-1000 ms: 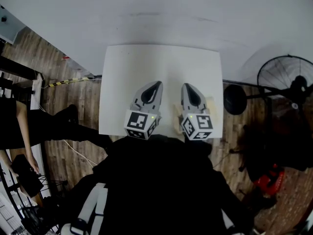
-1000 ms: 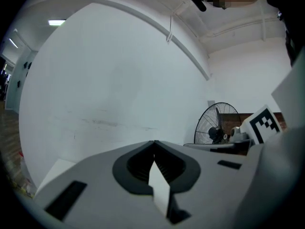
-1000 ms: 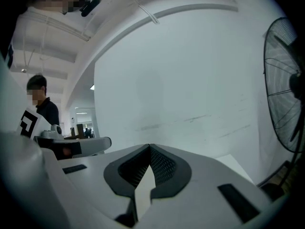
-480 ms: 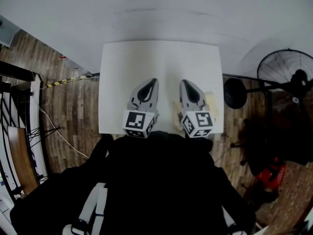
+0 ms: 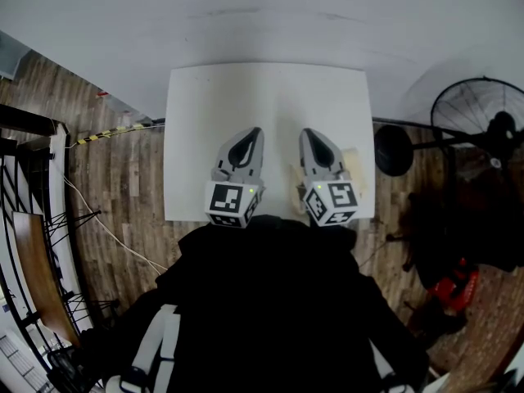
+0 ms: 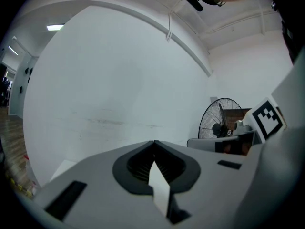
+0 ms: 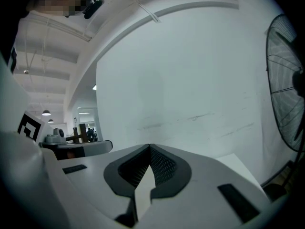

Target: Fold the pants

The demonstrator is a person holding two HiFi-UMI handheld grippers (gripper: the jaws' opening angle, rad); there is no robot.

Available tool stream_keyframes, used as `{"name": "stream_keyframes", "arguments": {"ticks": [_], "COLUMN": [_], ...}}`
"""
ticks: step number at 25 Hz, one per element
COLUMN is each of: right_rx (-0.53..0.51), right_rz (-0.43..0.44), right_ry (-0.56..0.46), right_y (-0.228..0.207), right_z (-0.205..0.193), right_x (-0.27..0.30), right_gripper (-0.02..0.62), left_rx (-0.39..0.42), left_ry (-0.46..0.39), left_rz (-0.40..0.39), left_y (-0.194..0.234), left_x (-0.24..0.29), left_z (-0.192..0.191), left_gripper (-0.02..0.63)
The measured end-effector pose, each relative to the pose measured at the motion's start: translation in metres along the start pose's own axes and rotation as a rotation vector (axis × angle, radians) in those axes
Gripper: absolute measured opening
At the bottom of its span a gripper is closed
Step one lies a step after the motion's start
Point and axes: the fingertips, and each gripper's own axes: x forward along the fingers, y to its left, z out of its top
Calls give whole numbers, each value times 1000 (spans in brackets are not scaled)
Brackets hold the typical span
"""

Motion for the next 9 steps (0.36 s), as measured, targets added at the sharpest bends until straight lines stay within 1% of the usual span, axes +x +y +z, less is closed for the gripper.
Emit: {"name": "stream_keyframes", "arguments": {"ticks": [5, 9], "right_rx": [3, 9], "right_rz": [-6, -7], "right_ry": [5, 6], "right_y": [-2, -1], "right_z": [-1, -1], "right_x": [-2, -1], "right_gripper": [4, 3], "left_rx": [-13, 0], "left_ry": [8, 0], "left_rz": [-2, 4], "left_y": [-2, 2], "left_x": [0, -1], "left_z": [-1, -1], "left_gripper": [5, 5]}}
